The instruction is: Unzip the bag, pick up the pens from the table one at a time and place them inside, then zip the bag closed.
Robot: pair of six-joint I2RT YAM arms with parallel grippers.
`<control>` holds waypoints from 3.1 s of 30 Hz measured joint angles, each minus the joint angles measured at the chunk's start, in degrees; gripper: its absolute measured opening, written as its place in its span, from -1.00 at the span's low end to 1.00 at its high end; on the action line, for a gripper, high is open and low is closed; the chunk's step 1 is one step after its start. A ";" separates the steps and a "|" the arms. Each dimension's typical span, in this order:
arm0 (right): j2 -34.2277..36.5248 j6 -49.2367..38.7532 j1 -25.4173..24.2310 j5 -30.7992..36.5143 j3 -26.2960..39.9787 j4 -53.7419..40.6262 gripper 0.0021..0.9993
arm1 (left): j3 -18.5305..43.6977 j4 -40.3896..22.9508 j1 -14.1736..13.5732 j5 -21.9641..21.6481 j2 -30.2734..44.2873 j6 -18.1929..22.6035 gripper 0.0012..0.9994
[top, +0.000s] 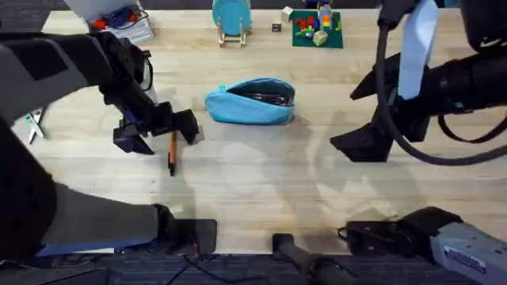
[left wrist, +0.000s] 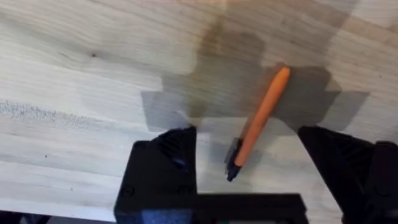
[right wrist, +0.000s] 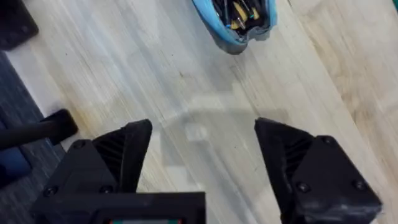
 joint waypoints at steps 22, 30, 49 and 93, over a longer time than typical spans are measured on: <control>0.00 0.00 0.00 0.00 0.00 0.01 1.00 | 1.51 -0.88 -0.09 1.35 1.68 -0.66 -0.90; 0.00 0.00 0.00 0.00 0.00 -0.01 1.00 | 1.53 -0.84 -0.09 1.35 1.65 -0.72 -0.91; 0.00 0.00 0.00 0.00 0.00 0.01 0.99 | 4.33 -0.45 -0.09 2.03 -10.59 -0.83 -0.92; 0.00 0.00 0.00 0.00 0.00 -0.02 0.99 | 34.23 -14.37 -3.22 28.12 -22.08 34.44 -0.92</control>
